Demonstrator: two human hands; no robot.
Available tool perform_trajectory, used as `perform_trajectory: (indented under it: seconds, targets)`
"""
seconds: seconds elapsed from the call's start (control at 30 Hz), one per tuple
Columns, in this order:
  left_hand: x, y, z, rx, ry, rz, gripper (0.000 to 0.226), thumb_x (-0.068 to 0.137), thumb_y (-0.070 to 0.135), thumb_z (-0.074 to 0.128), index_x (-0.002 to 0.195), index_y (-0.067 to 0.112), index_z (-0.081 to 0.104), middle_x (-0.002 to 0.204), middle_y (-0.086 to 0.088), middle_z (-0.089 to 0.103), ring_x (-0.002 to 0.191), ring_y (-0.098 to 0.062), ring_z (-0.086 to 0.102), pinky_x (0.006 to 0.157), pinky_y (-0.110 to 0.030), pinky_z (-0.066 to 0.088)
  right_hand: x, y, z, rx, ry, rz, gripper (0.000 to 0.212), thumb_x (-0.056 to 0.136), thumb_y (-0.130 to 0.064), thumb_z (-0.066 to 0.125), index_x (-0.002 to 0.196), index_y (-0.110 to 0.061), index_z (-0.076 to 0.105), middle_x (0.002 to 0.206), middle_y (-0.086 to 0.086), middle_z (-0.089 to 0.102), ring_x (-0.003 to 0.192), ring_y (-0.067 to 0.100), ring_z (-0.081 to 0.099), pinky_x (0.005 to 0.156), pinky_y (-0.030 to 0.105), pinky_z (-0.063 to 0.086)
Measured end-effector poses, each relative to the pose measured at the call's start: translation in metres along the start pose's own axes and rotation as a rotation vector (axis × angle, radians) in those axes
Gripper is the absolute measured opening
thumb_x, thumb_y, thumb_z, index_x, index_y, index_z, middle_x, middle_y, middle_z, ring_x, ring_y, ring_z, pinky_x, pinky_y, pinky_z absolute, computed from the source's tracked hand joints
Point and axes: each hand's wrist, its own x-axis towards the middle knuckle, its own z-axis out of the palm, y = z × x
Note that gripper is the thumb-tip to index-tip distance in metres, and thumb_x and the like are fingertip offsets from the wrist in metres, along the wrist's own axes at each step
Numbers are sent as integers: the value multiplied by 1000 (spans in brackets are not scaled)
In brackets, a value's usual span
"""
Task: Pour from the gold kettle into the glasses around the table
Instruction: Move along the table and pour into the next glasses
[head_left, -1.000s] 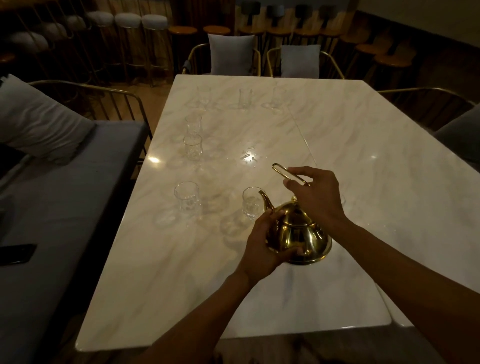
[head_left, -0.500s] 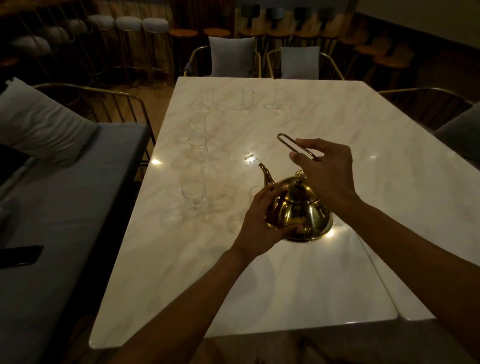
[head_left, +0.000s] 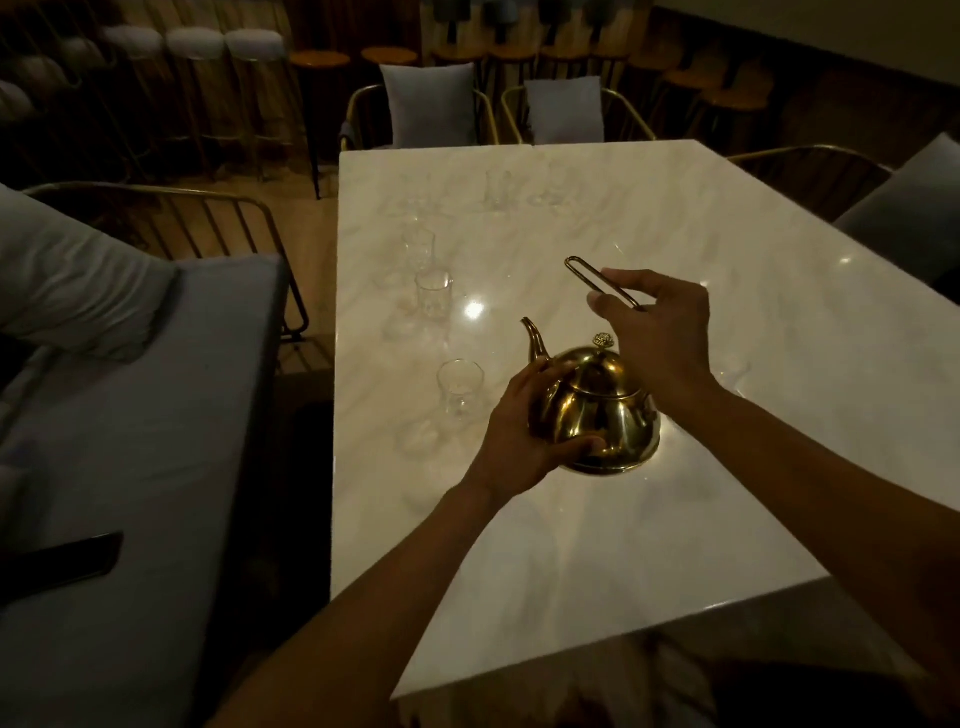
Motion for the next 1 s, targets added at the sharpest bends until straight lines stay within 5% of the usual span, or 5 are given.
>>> perform_trajectory:
  seconds: [0.17,0.23,0.53,0.73,1.0]
  targets:
    - [-17,-15,-47,-31,-69,-7,84,66,33,87,140,28,47,151,0,38,138,-14,36,108,-23,35,-24,-13,38,13,62,52,26,77,-21,79,103,-21,75,108,-4,72,107,11,64,94,29,50]
    - [-23,-21,-61,-40,-86,-9,84,66,31,89,139,27,48,151,-2,39,139,-16,36,108,-24,35,-33,-18,50,11,70,50,27,78,-19,78,105,-19,75,110,-4,71,112,9,61,93,22,45]
    - [-56,-40,-83,-108,-83,-32,82,66,29,89,138,27,49,142,7,44,127,-1,43,97,-4,38,-60,-22,84,-45,59,105,27,78,-19,78,105,-17,75,103,1,71,84,13,58,63,12,50]
    - [-69,-50,-83,-214,-59,-87,79,65,29,90,133,31,51,138,7,50,128,-6,47,100,-18,46,-64,-17,99,-107,47,143,23,74,-23,80,96,-22,76,98,-2,73,85,15,62,84,34,53]
    - [-63,-57,-85,-275,-70,-146,74,64,30,90,124,48,51,130,22,51,122,4,48,98,-18,47,-59,-15,108,-143,33,143,25,78,-17,78,103,-12,75,110,0,69,93,8,60,55,-4,38]
